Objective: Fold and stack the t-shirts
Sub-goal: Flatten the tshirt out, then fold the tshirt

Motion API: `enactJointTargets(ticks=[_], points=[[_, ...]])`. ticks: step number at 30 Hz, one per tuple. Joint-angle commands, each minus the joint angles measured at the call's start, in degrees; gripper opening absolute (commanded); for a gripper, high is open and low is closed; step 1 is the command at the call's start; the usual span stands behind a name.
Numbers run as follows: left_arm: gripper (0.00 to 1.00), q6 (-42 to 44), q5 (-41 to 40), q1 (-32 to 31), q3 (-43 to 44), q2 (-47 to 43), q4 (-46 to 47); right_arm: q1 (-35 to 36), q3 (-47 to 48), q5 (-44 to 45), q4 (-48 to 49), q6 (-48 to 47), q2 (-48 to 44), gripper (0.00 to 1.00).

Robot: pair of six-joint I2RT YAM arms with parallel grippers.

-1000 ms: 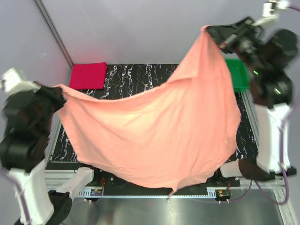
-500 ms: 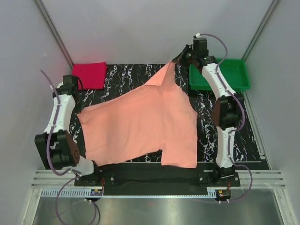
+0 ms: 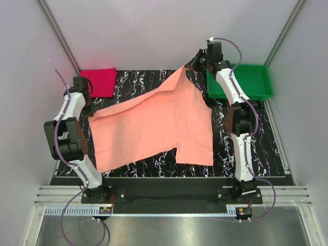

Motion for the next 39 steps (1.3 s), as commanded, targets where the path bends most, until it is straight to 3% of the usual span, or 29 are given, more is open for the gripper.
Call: enactJointTargets(ticks=[1,15,29,39], points=[[0.00,1.8,1.1,0.3,1.1,-1.4,1.5,-0.5,-1.5,-1.5,0.6,-0.7,-3.4,0.00],[0.00,5.0,-0.1,0.4,-4.8,-5.1,-1.1,-3.3,-14.0,0.4,-12.0,-5.2,-16.2,0.00],[0.01,5.6,0.2,0.3,-5.0,-3.9,-2.4,-3.5,-25.9,-1.2,-15.1,-8.5,-19.6,0.00],[0.00,4.8,0.0,0.4,-6.3,-2.0,-2.5,-3.5,-26.2,1.5,-17.2,-11.4,-18.2,0.00]])
